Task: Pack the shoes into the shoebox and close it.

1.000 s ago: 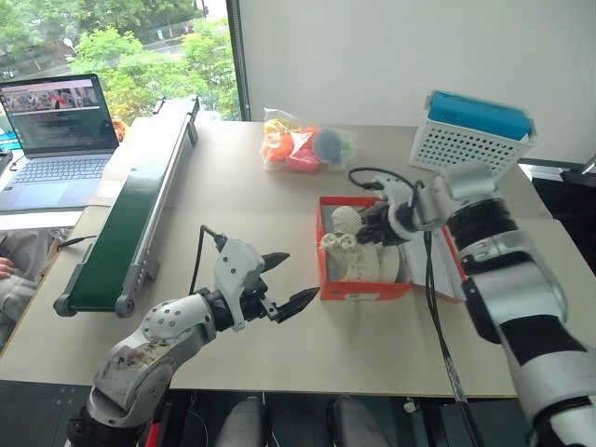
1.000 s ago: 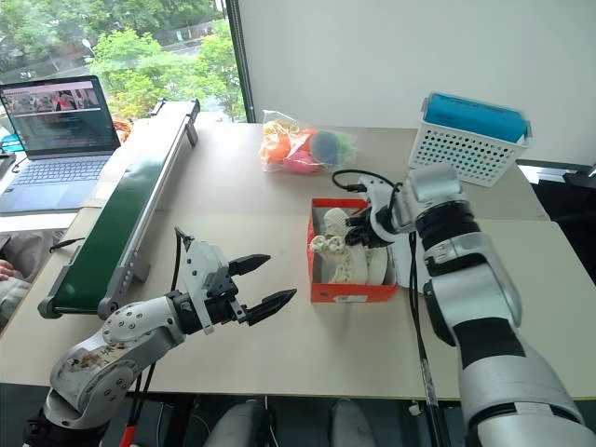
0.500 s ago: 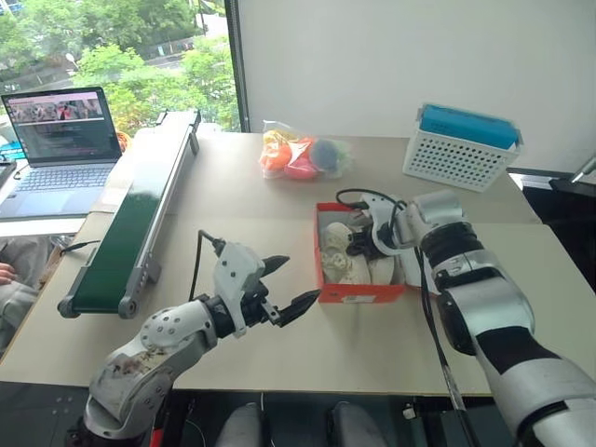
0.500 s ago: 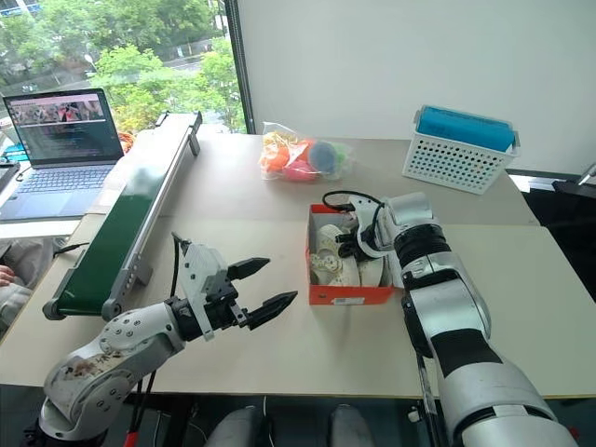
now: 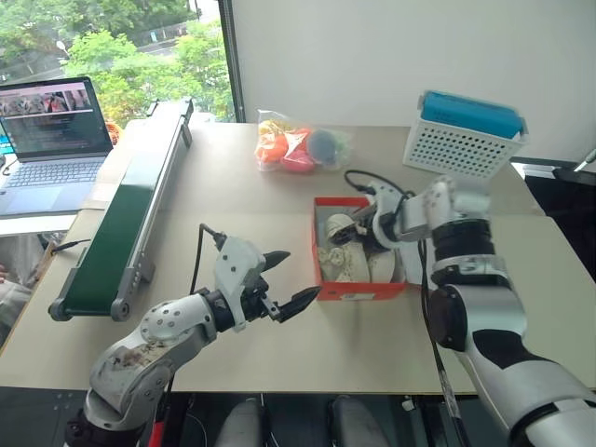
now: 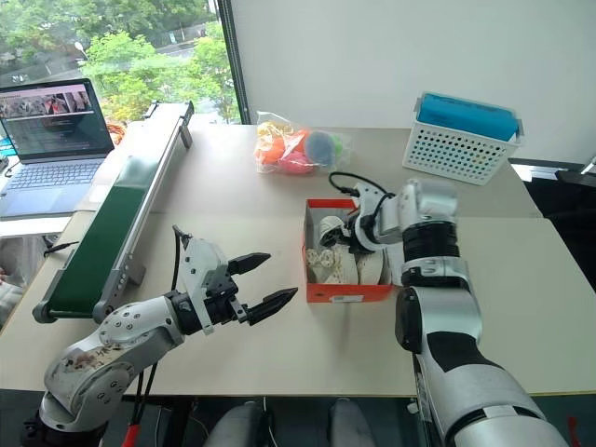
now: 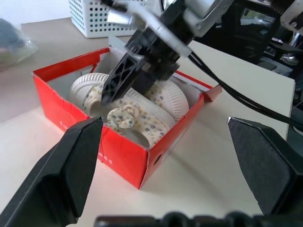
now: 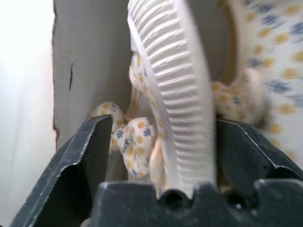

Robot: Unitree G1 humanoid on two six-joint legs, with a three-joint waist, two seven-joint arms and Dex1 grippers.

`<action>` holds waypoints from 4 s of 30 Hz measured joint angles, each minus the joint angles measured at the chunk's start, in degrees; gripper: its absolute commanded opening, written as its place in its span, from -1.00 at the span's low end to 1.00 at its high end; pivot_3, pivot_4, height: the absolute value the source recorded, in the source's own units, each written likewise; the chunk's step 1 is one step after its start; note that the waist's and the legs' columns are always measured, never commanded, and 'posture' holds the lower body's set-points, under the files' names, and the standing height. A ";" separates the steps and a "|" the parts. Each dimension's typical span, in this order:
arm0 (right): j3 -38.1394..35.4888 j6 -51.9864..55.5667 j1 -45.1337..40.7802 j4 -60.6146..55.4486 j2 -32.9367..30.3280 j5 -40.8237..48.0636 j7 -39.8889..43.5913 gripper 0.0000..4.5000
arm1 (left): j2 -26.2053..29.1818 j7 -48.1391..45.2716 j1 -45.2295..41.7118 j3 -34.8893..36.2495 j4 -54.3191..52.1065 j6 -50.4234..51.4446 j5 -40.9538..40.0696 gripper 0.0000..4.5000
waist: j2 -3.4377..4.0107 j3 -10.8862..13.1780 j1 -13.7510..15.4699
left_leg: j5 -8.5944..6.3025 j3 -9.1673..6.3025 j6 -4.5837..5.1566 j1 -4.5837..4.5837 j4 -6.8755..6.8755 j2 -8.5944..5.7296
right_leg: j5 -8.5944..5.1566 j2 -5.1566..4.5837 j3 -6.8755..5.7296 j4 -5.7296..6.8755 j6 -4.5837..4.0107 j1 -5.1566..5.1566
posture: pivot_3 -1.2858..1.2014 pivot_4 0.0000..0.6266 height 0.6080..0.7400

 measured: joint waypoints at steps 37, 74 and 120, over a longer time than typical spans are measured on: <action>-8.99 -29.86 64.43 -40.63 -6.27 39.76 -18.02 -0.97 | 4.52 -23.83 -15.74 2.29 27.78 -13.82 6.59 1.00 | 0.04 0.04 0.47 | 0.05 0.13 0.20 0.10 0.07 0.05 | 0.01 0.21 0.15 -0.42 0.19 0.19 | 0.03 -0.52 1.00; -13.44 -65.96 58.80 -46.07 21.68 48.80 -14.67 -0.97 | 6.08 -22.09 -18.05 3.08 22.97 -5.69 4.28 1.00 | 0.15 0.01 0.10 | 0.08 0.21 0.13 0.33 0.04 0.02 | 0.03 0.19 0.35 0.04 0.21 0.14 | 0.03 -0.52 1.00; 10.00 -44.15 18.40 -9.23 2.54 6.02 8.00 -0.97 | 0.70 -3.14 -7.18 8.64 10.15 -1.33 2.39 1.00 | -0.04 -0.19 0.30 | 0.06 0.26 0.16 0.74 0.03 0.01 | 0.13 -0.07 0.42 0.03 0.27 0.53 | 0.03 -0.52 1.00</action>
